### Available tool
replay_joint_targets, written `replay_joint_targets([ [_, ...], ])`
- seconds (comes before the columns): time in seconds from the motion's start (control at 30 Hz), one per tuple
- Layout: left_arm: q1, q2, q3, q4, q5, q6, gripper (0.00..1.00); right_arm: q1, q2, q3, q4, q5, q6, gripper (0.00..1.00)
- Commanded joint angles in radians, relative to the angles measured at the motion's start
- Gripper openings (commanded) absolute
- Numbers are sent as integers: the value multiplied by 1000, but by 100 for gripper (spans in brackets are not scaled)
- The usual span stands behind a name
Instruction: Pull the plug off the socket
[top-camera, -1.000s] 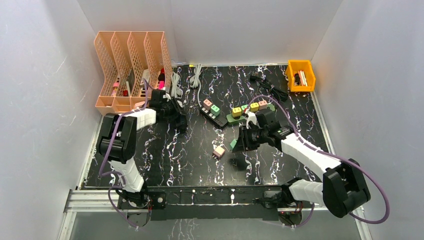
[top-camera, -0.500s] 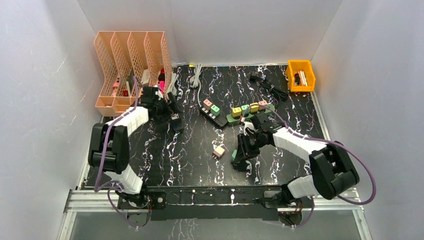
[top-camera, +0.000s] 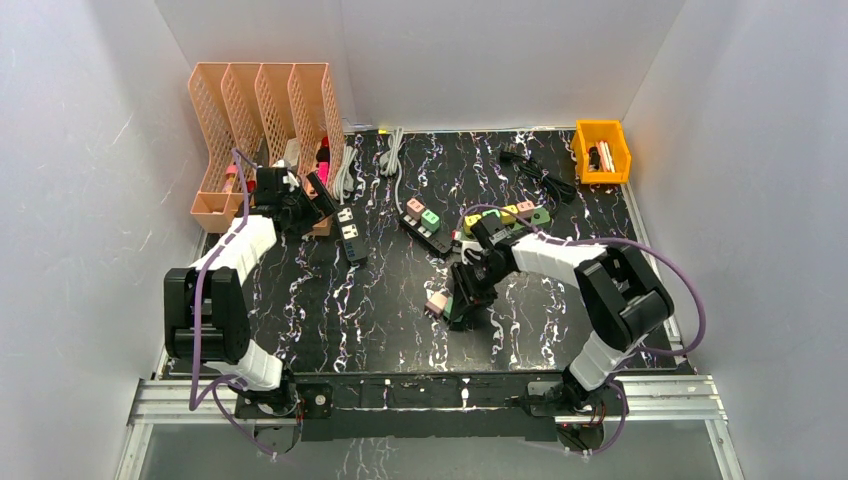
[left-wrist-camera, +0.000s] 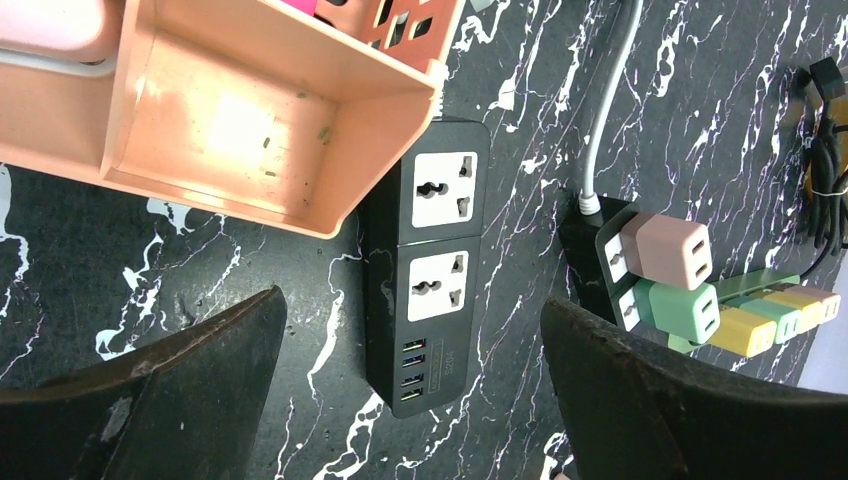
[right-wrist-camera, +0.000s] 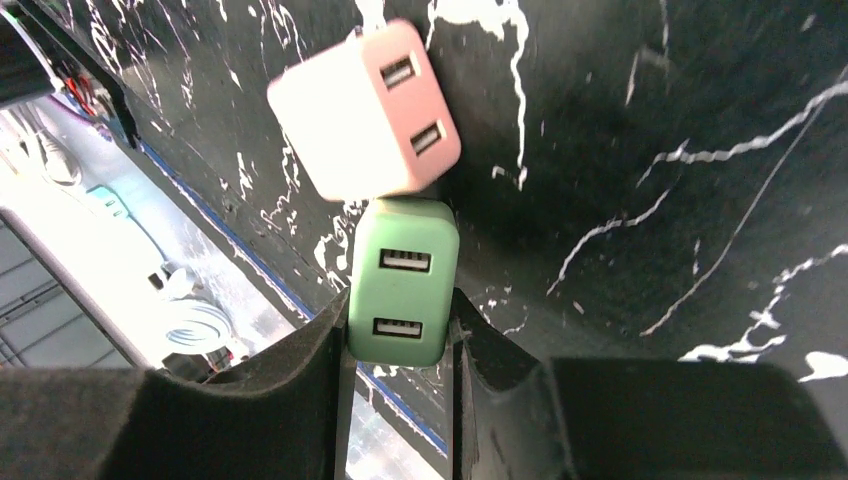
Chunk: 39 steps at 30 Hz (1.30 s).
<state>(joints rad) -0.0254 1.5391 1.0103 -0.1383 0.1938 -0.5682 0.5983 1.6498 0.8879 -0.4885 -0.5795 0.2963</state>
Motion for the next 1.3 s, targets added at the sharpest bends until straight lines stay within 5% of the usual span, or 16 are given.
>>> replay_joint_targets([
  [0.0, 4, -34, 8, -18, 22, 6, 98, 1, 58, 87, 39, -7, -19, 0],
  [0.27, 4, -48, -13, -15, 33, 4, 98, 18, 190, 182, 66, -37, -32, 0],
  [1.27, 9, -83, -53, -2, 31, 14, 98, 50, 219, 286, 15, -71, -126, 0],
])
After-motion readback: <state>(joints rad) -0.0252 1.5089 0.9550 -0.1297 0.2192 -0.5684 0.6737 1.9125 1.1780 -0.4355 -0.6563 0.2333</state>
